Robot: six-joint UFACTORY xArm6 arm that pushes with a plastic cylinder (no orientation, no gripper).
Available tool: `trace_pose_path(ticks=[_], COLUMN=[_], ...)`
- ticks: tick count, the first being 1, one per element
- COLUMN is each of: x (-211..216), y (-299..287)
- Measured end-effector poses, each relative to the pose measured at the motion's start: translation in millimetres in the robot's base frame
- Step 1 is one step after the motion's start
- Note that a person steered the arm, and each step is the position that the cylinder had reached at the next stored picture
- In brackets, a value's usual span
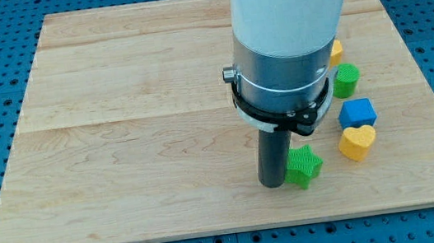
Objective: Move the green star below the yellow heart
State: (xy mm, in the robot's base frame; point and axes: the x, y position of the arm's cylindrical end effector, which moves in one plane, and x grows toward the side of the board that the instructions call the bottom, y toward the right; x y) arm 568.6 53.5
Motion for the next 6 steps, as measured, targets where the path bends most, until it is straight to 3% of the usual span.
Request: trace_pose_path(ticks=[1, 4, 6], x=[-26, 4, 23], y=[-9, 74, 75])
